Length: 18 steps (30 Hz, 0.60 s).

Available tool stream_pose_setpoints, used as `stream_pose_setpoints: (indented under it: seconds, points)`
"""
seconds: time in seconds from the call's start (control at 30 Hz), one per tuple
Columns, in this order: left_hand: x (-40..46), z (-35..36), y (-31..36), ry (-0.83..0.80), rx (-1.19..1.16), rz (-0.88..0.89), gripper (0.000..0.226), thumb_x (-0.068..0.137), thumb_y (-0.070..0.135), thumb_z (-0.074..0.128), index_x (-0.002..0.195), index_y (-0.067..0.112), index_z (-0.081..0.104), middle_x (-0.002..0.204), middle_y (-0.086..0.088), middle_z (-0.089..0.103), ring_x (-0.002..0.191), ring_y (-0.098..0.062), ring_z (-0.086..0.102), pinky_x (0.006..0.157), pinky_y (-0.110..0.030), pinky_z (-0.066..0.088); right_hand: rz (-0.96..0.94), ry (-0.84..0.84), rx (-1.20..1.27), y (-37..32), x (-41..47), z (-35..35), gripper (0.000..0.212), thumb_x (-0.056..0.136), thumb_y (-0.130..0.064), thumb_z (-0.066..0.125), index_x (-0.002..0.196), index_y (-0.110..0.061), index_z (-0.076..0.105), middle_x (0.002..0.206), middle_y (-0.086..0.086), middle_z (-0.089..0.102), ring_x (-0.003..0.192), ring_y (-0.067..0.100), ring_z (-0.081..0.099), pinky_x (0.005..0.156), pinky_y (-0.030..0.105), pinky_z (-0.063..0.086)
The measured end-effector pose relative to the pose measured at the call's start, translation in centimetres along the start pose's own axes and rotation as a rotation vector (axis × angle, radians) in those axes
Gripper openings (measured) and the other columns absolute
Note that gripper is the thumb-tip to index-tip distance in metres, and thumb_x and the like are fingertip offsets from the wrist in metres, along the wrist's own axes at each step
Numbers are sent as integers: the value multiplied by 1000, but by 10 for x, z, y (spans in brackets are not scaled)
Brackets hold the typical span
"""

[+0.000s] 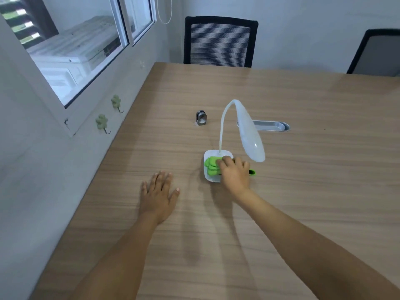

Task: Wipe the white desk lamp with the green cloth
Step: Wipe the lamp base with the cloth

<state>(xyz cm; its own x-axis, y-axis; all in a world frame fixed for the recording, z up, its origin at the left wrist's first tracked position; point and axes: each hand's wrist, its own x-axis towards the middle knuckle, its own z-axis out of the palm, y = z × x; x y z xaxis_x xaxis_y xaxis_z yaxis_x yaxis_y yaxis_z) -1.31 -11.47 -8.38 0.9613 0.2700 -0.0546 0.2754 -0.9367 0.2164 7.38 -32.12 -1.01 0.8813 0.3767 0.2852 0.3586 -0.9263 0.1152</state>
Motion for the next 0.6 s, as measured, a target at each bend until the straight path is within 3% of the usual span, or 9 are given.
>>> stream_pose_setpoints:
  seconds: [0.07,0.13,0.27,0.37,0.47,0.53,0.6]
  points:
    - [1,-1,0,-23,-2,0,71,86,60,12,150,30,15,162,2,12,150,-16,4,120,-48,3,-8,-40,-13,6,-3,3,29,52,-9,51,66,-23,72,64,-6,69,52,23,60,50,26,36]
    - [3,-2,0,-50,-12,7,67,90,58,18,151,30,14,163,2,9,150,-16,2,120,-48,1,-92,-51,-26,8,-16,8,32,48,-12,57,73,-24,73,69,-8,70,57,24,61,52,28,39]
    - [1,-9,-8,-69,15,27,62,92,53,14,150,32,12,163,4,8,150,-16,0,120,-48,0,-188,50,4,4,-35,9,41,62,-13,37,81,-22,72,79,-6,72,62,25,61,59,32,21]
    - [-9,-14,-24,-2,33,-24,74,83,57,1,150,31,18,162,4,13,150,-17,4,119,-47,0,-230,142,26,-13,-24,-2,41,64,-11,38,84,-22,71,81,-7,72,63,24,62,60,32,21]
    - [-19,-14,-44,30,19,-80,78,79,56,0,149,28,22,161,2,18,150,-19,9,119,-48,6,-263,172,68,-45,1,-8,46,64,-11,35,91,-18,72,86,-4,74,67,24,64,63,33,23]
    - [-23,-13,-50,19,-3,-98,76,80,56,4,149,29,21,161,1,17,150,-19,8,120,-48,7,-267,152,109,-69,16,-8,45,65,-11,35,90,-15,73,82,-1,74,69,24,66,66,34,29]
    - [-26,-13,-50,30,-16,-102,74,82,55,7,149,29,20,161,1,17,150,-18,7,120,-47,6,-277,141,136,-92,29,-5,43,65,-11,36,84,-15,74,76,-1,74,66,24,66,64,30,44]
